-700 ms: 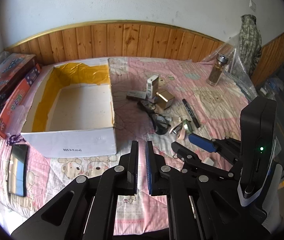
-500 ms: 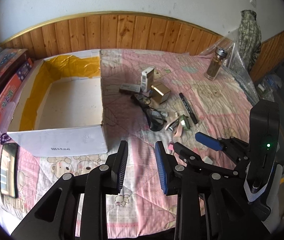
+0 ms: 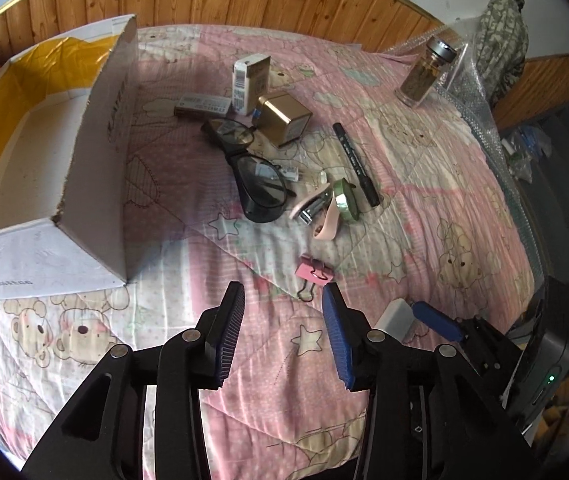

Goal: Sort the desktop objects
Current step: 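Grasp the pink binder clip with the left gripper while the right gripper grasps the white plug charger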

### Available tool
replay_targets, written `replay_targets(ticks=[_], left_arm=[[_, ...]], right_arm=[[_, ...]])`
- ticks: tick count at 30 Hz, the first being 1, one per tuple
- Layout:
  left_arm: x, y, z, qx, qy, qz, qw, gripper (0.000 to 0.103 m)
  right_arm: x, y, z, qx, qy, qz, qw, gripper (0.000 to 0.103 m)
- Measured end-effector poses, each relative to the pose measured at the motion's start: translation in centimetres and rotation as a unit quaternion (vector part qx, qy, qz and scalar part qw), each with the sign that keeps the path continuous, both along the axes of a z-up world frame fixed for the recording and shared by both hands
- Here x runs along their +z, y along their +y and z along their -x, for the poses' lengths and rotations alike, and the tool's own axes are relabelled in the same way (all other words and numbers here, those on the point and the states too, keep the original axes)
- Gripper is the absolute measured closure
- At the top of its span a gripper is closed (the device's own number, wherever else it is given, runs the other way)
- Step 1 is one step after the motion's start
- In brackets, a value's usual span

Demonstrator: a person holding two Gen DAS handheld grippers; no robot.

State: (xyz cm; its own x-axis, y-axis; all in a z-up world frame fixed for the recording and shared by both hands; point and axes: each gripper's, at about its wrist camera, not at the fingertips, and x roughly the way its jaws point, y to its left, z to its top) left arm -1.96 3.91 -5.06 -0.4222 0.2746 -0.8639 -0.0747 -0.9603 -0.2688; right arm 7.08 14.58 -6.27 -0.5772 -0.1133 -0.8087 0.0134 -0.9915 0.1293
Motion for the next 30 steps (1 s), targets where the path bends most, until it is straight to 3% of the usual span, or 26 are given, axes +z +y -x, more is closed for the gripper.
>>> replay_targets(ticks=[3,9,13,18,20,26,28,30], left_arm=[[-1.3,1.3,0.3,-0.019,-0.016,-0.002,0.9997,0.059],[-3.7,4.4,0.9,-0.067,-0.014,0.038,0.9969,0.058],[-5.3,5.2,1.9,-0.072,-0.012,0.064,0.9953,0.058],[-6.5,5.9,3.2,-0.078,-0.013,0.07,0.9944,0.058],[-7.1,6.3,3.5,-0.083,-0.016,0.073,0.9938,0.058],[-7.4,7.0,3.6,-0.096,0.027,0.089,0.991,0.059],[-7.3,7.0,3.5,-0.101,0.034,0.093,0.9899,0.067],[-7.2,6.9,3.4,-0.102,0.034,0.088,0.9903,0.067]], right_arm=[[-0.9,0.3,-0.4,0.002,-0.005,-0.001,1.0,0.037],[-2.3,1.9,-0.6,0.006,0.009,0.0,1.0,0.034],[-3.2,2.5,-0.6,0.021,0.013,-0.007,1.0,0.034],[-3.3,2.0,-0.3,0.051,0.023,-0.027,0.998,0.035],[-3.5,2.0,-0.3,0.059,0.025,-0.031,0.997,0.041],[-3.3,2.8,-0.3,0.063,0.03,-0.01,0.997,0.042],[-3.3,3.3,-0.3,0.056,0.033,0.009,0.998,0.042],[-3.1,3.5,-0.4,0.05,0.036,0.02,0.998,0.042]])
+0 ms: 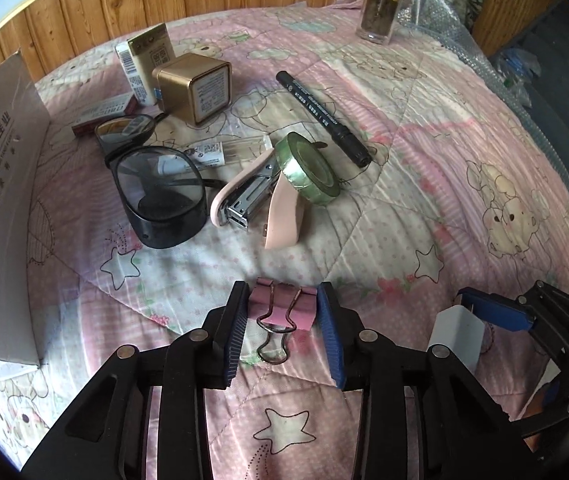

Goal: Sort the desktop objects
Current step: 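Grasp the pink binder clip with the left gripper while the right gripper grasps the white plug charger, then carry the binder clip and charger with both grippers over the white box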

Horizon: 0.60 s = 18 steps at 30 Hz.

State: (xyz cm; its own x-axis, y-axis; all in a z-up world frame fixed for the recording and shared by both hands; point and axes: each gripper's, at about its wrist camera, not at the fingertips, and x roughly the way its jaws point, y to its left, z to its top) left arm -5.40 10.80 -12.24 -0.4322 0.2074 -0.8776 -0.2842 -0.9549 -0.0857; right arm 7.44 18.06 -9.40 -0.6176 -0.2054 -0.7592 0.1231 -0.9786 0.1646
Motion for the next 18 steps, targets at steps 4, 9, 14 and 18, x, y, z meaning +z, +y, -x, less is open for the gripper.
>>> replay_targets(ticks=[4,9,14,18], left_arm=[[0.5,-0.4,-0.2,0.009,0.002,-0.011,0.9999,0.067],[1.7,-0.9,-1.0,0.022,0.016,-0.025,0.9993,0.067],[3.6,-1.8,-2.4,0.026,0.033,-0.04,0.9983,0.067],[5.7,-2.3,-3.3,0.024,0.055,-0.054,0.9967,0.067]], right_arm=[[0.7,-0.1,-0.3,-0.004,0.004,0.003,1.0,0.042],[2.0,-0.7,-0.8,-0.003,0.005,-0.008,1.0,0.042],[3.4,-1.6,-1.5,0.0,0.002,-0.027,1.0,0.042],[4.7,-2.2,-2.1,-0.009,0.011,-0.038,0.999,0.042]])
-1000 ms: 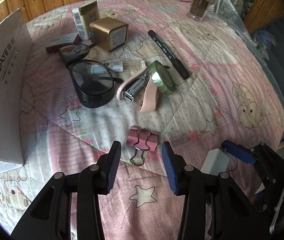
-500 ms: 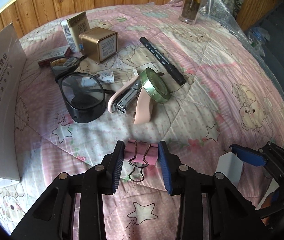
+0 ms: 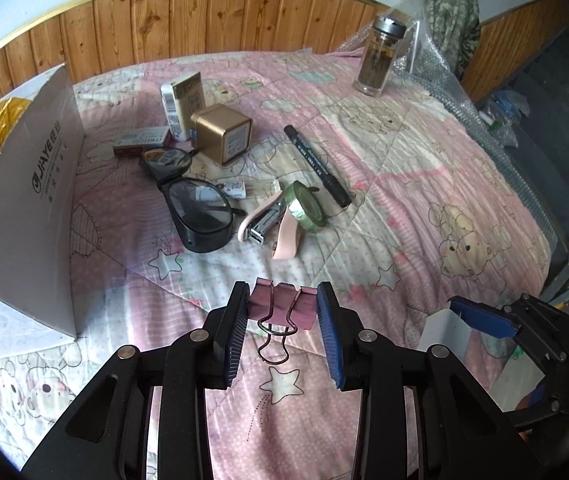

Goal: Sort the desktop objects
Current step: 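Carry the binder clip and charger with both grippers over the white box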

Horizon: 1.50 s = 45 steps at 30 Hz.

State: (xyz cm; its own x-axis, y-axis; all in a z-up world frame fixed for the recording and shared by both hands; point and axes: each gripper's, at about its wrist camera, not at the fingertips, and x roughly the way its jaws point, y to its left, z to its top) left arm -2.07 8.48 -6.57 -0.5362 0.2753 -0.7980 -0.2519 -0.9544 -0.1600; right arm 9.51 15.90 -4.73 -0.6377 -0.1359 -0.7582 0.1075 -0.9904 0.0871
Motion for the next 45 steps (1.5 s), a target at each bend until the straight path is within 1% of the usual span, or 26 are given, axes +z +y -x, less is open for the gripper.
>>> replay_targets(ticks=[6,12,22,30,34,38,45], left_arm=[[2.5,-1.8,-1.7,0.008,0.025,-0.023,0.9994,0.068],[4.4,-4.8,-3.1,0.039,0.042,-0.045,0.9973,0.068],[7.7,-9.6,-5.6,0.096,0.065,-0.082,0.9898,0.068],[10.1,-12.5,-7.4,0.134,0.079,-0.102,0.9825,0.068],[11.4,-13.8,-7.4,0.146,0.087,-0.109,0.9794,0.068],[12.8,-15.0,-7.2,0.151,0.099,-0.111,0.9773,0.068],[13.8,-17.7,-6.0,0.175,0.103,-0.104,0.9735,0.068]], right_arm=[[1.8,-1.0,-0.2,-0.011,0.011,0.004,1.0,0.042],[3.7,-3.1,0.1,0.003,0.024,0.002,1.0,0.042],[6.5,-7.0,0.5,0.048,0.051,-0.014,0.997,0.042],[7.8,-10.1,1.4,0.097,0.059,-0.006,0.994,0.042],[8.8,-11.8,2.0,0.121,0.07,-0.011,0.99,0.042],[9.8,-12.9,3.1,0.133,0.076,-0.006,0.988,0.042],[10.6,-15.3,5.3,0.162,0.074,-0.01,0.984,0.042]])
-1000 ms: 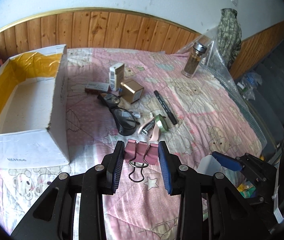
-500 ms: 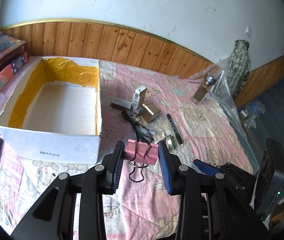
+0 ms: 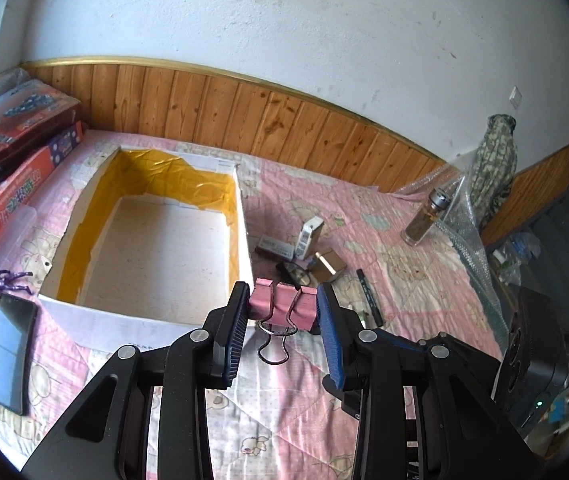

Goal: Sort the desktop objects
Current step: 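Carry the binder clip and charger with both grippers over the white box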

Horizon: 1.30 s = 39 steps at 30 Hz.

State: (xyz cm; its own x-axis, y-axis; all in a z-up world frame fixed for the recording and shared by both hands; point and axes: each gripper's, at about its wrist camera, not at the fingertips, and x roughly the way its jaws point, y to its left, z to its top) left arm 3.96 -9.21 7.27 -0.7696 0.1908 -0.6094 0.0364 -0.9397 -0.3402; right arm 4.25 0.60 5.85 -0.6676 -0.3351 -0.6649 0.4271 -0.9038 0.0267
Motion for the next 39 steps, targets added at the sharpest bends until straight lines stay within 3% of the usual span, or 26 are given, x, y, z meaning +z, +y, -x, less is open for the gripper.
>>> replay_targets(ticks=[13,28,39], left_arm=[[0.0,-6.1,2.7,0.056,-0.024,-0.028,0.9978,0.068],[-3.7,-12.2,8.5,0.099,-0.104,-0.058,0.988,0.068],[-5.9,-14.6,13.5,0.113,-0.157,-0.052,0.9798,0.068]], right_arm=[[1.8,-4.6,4.4,0.06,0.012,-0.022,0.998,0.042],[2.1,-10.0,11.2,0.123,0.014,-0.081,0.989,0.042],[1.5,-12.8,17.5,0.144,-0.001,-0.124,0.982,0.042]])
